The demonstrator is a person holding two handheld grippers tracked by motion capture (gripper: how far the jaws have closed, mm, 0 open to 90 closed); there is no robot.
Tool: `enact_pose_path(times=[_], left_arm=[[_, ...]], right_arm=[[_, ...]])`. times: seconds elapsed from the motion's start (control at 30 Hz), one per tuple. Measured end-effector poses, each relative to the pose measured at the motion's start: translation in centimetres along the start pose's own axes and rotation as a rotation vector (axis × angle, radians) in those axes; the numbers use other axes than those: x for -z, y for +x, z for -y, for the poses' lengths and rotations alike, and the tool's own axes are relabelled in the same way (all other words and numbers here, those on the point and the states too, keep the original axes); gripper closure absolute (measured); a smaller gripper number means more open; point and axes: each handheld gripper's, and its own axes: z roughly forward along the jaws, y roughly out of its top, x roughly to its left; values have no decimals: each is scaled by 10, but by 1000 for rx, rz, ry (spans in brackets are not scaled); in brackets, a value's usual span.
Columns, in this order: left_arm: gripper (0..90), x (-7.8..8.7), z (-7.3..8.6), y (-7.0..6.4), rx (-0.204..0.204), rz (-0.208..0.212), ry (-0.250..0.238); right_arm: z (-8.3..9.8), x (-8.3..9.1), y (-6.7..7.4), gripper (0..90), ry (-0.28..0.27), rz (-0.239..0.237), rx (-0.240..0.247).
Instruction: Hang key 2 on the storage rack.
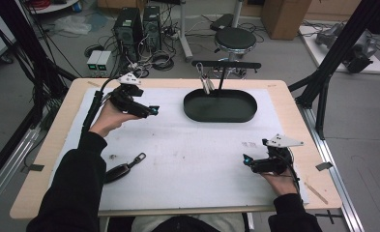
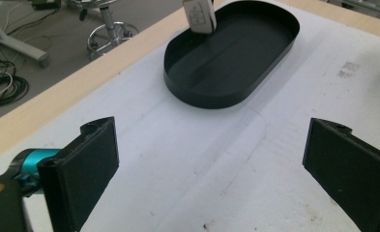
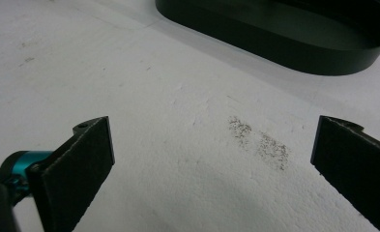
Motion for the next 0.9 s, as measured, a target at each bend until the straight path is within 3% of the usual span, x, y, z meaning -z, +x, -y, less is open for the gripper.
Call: enact_pose_path(times=[0.63, 0.7, 0.8, 0.9], left_arm=[[61, 5, 44, -10, 22, 27, 98], [61, 4, 48, -11, 24, 37, 115], [61, 4, 50, -13, 24, 91, 175], [62, 4, 53, -16, 20, 103, 200]], right_arm=[[0, -1, 2, 8, 4, -2, 2], [-1, -2, 2, 8, 5, -2, 7], [-1, -2, 2, 8, 7, -5, 5], [-1, -2, 2, 8, 12, -14, -2]])
